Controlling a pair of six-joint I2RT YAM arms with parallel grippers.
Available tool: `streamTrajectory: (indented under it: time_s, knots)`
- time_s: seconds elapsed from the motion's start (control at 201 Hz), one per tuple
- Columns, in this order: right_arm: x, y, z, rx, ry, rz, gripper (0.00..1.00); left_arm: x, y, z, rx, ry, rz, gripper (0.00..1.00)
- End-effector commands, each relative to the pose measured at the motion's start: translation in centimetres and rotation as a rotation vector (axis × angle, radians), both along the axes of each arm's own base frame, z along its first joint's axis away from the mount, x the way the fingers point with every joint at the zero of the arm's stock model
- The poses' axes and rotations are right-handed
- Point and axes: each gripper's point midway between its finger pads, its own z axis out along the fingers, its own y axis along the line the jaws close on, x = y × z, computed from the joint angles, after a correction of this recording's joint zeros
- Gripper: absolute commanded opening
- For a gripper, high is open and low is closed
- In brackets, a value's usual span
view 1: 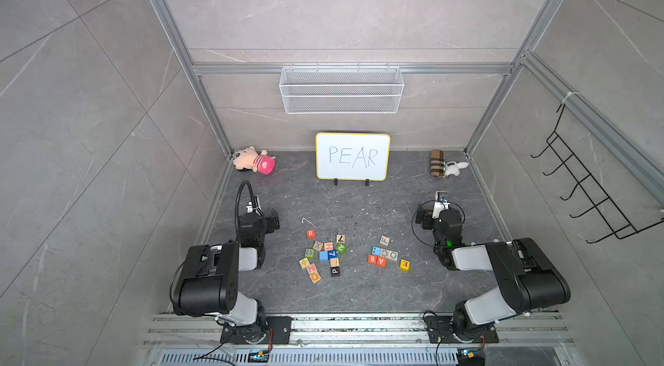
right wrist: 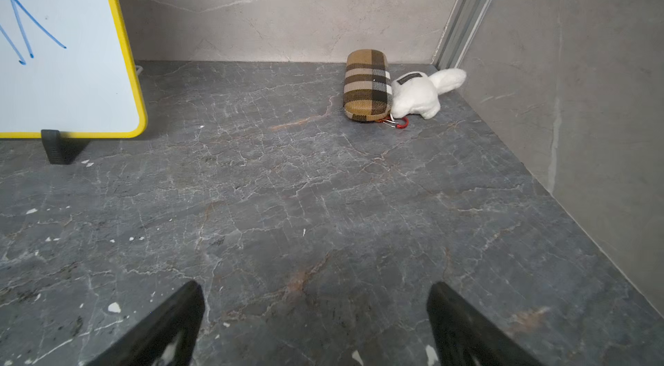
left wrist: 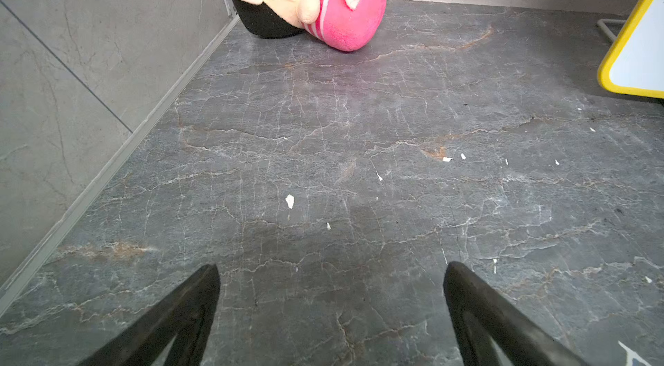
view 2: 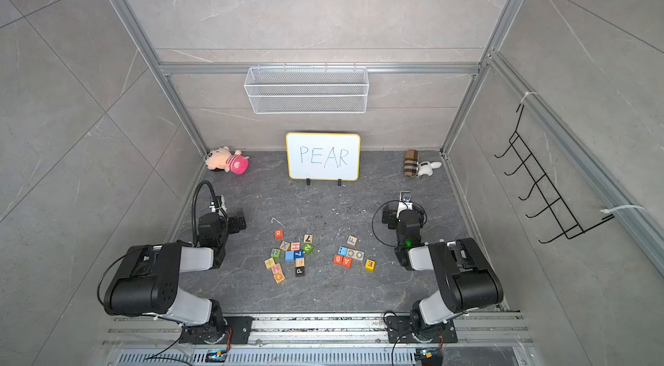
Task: Spell the uppercase word “pear” with letter blocks
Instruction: Pick up the letter block from the center of the board.
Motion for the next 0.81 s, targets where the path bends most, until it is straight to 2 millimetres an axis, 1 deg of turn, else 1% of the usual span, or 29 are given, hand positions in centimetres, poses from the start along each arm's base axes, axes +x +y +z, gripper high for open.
streamTrajectory:
  time_s: [0.0, 0.806]
  knots:
    - [0.33, 0.01, 0.56, 0.012, -0.015, -0.002, 0.99, 0.93, 0.26, 1.65, 0.002, -0.054, 0.012, 1.0]
    - [0.31, 0.03, 0.54, 0.015, -0.013, -0.001, 0.99, 0.96, 0.19, 1.65, -0.005, -0.056, 0.003, 1.0]
